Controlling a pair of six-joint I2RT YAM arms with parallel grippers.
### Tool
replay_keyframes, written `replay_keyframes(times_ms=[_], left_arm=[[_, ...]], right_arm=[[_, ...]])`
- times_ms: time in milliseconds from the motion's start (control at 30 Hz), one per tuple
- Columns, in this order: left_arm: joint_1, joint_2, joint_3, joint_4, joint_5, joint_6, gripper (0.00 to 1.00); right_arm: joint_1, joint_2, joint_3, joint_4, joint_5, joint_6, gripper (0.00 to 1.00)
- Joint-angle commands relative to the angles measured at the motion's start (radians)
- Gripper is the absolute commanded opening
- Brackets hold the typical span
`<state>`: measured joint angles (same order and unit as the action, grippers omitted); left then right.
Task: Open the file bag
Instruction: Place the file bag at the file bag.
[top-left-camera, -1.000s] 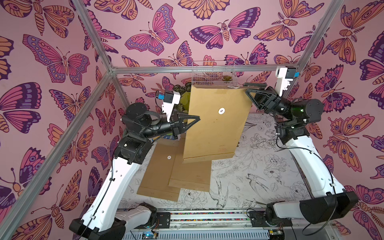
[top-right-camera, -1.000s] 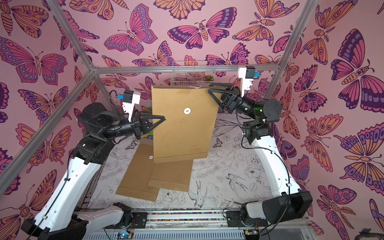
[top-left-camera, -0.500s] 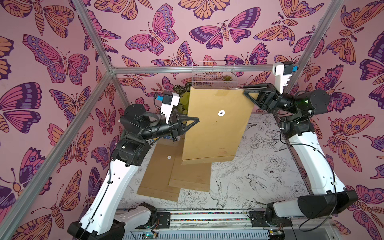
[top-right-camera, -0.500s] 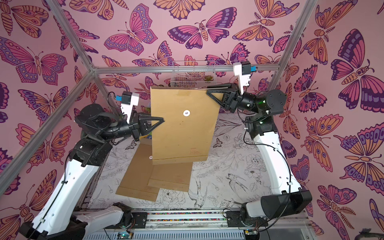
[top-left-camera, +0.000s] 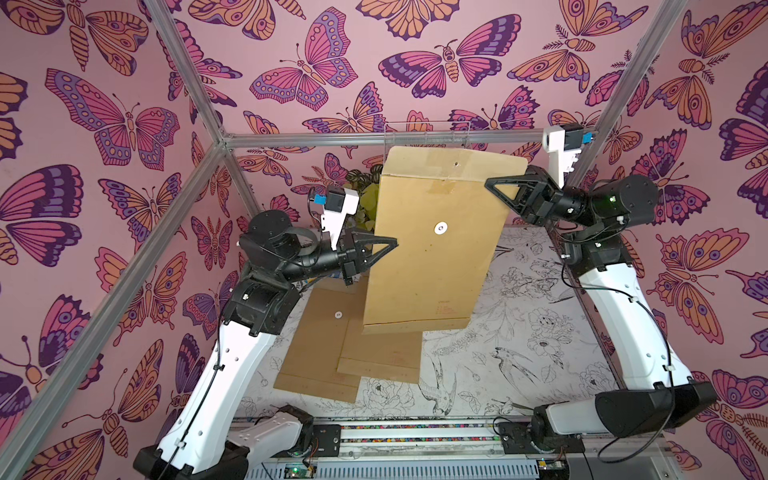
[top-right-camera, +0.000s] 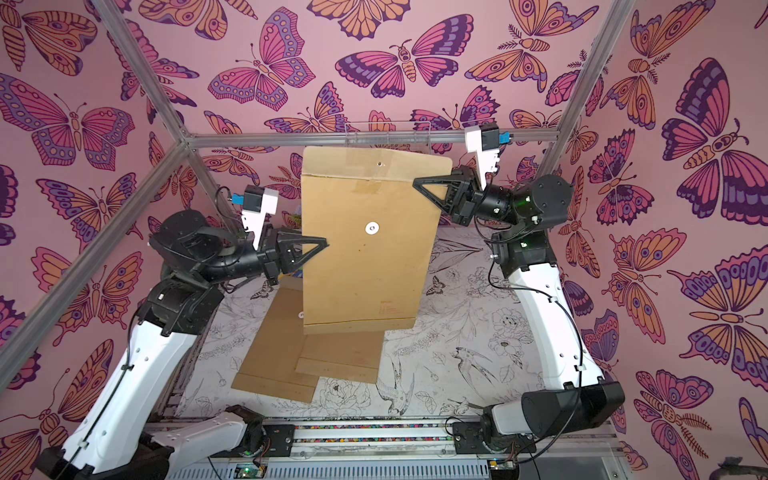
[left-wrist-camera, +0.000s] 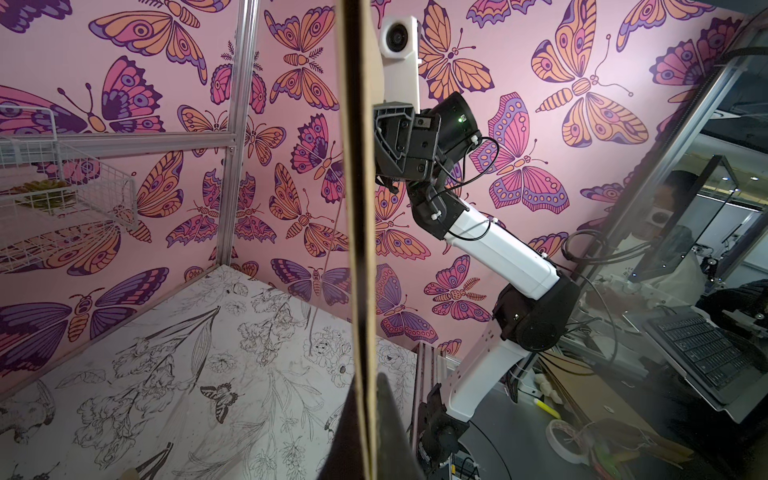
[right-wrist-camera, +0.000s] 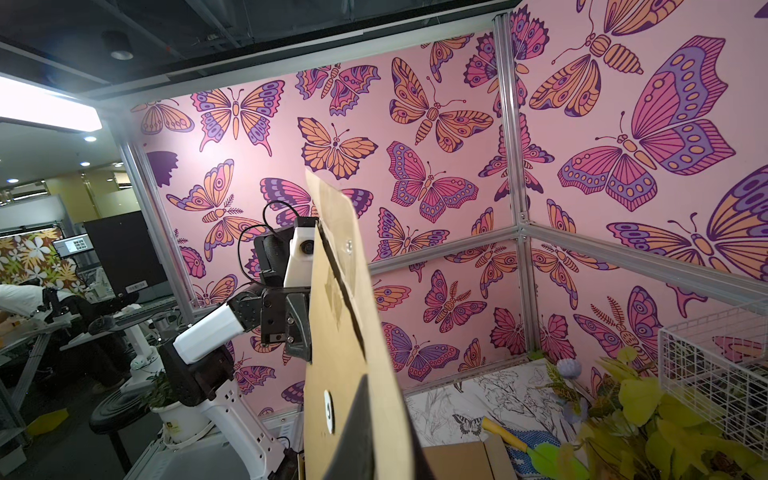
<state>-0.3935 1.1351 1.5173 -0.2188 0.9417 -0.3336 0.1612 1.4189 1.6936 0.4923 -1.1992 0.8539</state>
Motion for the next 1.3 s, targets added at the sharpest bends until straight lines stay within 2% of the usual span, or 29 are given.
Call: replay_keyframes(times_ms=[0,100,200,233,367,467,567,700,867,1000,1200,1267], left_arm=[[-0.005,-0.025,-0.017,-0.003,-0.013,0.02,0.0],[-0.005,-0.03,-0.024,-0.009,-0.021,0.023,0.0],[-0.004,-0.042,-0.032,-0.035,-0.057,0.037,0.0],[-0.004,-0.05,-0.04,-0.049,-0.089,0.044,0.07],[-0.004,-0.076,-0.072,-0.163,-0.285,0.089,0.45],[-0.004,-0.08,-0.126,-0.238,-0.44,0.11,0.58],[-0.004,-0.066,-0.201,-0.297,-0.584,0.111,0.6],[-0.004,-0.027,-0.316,-0.297,-0.715,0.077,0.59],[-0.004,0.083,-0.401,-0.271,-0.771,0.023,0.51],[-0.004,0.229,-0.43,-0.244,-0.791,-0.019,0.34],[-0.004,0.412,-0.451,-0.177,-0.798,-0.058,0.0],[-0.001,0.458,-0.464,-0.156,-0.808,-0.075,0.0]], right_arm=[[-0.006,-0.03,0.034,-0.026,-0.018,-0.041,0.05],[-0.008,-0.04,0.029,-0.062,-0.016,-0.072,0.0],[-0.008,-0.056,0.023,-0.107,-0.006,-0.113,0.0],[-0.007,-0.062,0.022,-0.139,-0.001,-0.139,0.0],[-0.008,-0.107,-0.006,-0.328,0.066,-0.28,0.0],[-0.008,-0.164,-0.095,-0.385,0.156,-0.325,0.0],[-0.006,-0.222,-0.183,-0.424,0.263,-0.341,0.0],[-0.002,-0.281,-0.271,-0.454,0.358,-0.35,0.0],[0.015,-0.315,-0.313,-0.554,0.426,-0.402,0.0],[0.043,-0.329,-0.37,-0.559,0.434,-0.399,0.0],[0.101,-0.342,-0.429,-0.563,0.43,-0.4,0.0],[0.135,-0.341,-0.436,-0.571,0.426,-0.403,0.0]])
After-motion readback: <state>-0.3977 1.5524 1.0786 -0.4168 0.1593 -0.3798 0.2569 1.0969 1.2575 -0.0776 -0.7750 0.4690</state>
